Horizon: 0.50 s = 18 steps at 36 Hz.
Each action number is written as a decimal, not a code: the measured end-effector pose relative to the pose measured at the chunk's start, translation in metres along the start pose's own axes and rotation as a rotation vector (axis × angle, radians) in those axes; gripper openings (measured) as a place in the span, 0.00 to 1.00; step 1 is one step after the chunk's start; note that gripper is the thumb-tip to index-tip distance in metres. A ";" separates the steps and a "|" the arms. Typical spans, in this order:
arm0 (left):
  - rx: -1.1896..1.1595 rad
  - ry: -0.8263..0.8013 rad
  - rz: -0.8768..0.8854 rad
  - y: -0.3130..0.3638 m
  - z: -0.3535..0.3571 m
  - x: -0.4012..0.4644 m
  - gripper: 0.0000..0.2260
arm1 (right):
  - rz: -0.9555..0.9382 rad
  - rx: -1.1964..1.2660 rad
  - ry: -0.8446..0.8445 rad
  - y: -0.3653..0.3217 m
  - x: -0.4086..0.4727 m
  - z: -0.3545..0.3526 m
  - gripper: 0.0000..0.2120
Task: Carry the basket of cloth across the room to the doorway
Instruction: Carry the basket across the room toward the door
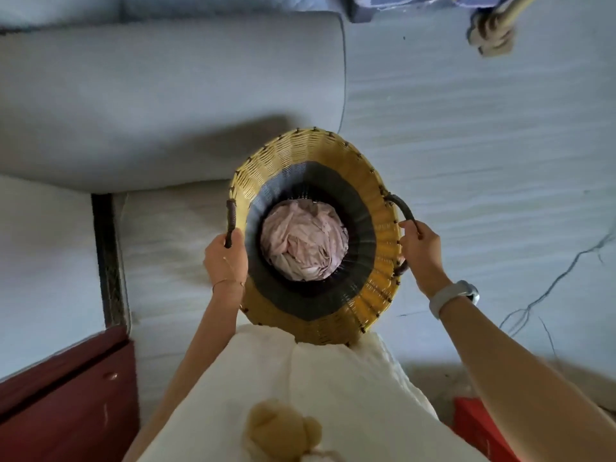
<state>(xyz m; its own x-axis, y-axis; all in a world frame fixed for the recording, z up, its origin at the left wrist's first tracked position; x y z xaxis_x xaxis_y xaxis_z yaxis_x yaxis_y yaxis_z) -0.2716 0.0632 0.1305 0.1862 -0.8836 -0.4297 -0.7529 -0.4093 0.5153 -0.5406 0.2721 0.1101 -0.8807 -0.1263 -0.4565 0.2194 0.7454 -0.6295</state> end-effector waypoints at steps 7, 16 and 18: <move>0.089 -0.151 0.216 0.098 0.108 -0.078 0.12 | 0.173 0.161 0.209 0.061 0.051 -0.122 0.13; 0.159 -0.359 0.530 0.219 0.225 -0.178 0.14 | 0.347 0.347 0.548 0.122 0.087 -0.248 0.15; 0.163 -0.409 0.585 0.240 0.249 -0.199 0.13 | 0.384 0.386 0.605 0.132 0.096 -0.269 0.17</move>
<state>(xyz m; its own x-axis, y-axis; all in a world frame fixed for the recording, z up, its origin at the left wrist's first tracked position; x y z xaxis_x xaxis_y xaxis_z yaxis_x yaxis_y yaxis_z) -0.6466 0.1973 0.1553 -0.5021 -0.7785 -0.3767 -0.7470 0.1710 0.6424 -0.7089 0.5344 0.1526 -0.7646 0.5502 -0.3357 0.5845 0.3723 -0.7210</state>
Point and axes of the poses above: each hand's wrist, its own x-axis towards the middle knuckle, its own z-axis out of the palm, y = z × x, the point moved 8 cm from there along x, towards the middle knuckle, and after that the axes turned 12 degrees about y, right-handed, at the moved point
